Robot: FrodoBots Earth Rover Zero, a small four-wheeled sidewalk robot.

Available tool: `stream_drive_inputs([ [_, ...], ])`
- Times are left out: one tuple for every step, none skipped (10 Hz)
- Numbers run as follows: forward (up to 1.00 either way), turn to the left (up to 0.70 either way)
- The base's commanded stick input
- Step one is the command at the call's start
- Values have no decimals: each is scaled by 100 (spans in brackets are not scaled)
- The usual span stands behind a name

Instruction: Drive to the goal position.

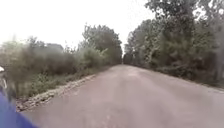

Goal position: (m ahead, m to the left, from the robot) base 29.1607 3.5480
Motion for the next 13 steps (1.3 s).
stream_drive_inputs([
  [70,0],
  [70,-1],
  [70,-11],
  [70,-24],
  [70,-18],
  [70,-2],
  [70,0],
  [70,0],
  [70,0],
  [70,0],
  [70,0],
  [70,0],
  [70,0],
])
